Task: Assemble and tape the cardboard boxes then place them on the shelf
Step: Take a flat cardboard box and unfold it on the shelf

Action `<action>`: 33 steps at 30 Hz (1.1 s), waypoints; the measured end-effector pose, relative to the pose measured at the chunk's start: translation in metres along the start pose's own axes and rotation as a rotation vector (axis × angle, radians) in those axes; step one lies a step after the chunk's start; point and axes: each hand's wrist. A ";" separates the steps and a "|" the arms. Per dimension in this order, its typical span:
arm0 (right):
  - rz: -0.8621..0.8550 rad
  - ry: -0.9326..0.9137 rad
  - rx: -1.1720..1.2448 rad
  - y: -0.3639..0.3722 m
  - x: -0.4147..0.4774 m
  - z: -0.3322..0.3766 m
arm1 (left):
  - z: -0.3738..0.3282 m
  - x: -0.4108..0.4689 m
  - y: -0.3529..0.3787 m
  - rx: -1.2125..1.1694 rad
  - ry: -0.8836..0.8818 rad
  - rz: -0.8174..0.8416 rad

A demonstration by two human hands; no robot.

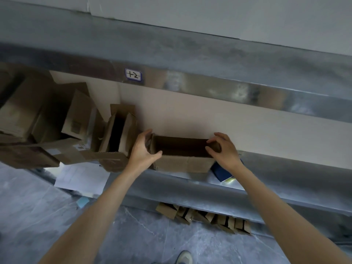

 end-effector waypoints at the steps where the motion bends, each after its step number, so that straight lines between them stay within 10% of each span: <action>1: 0.012 -0.008 0.017 -0.002 0.001 -0.001 | -0.001 0.002 0.000 0.012 -0.002 -0.002; 27: 0.117 0.149 0.275 0.007 -0.009 0.006 | 0.007 0.001 -0.006 0.189 0.073 0.325; 33: 0.171 0.084 0.206 0.002 -0.021 0.004 | 0.010 -0.001 -0.003 0.195 0.192 0.170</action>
Point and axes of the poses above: each hand's wrist, its own x-axis towards the middle knuckle, its own y-axis out of the palm, z = x × y, and after that the axes turned 11 degrees about -z, right-handed
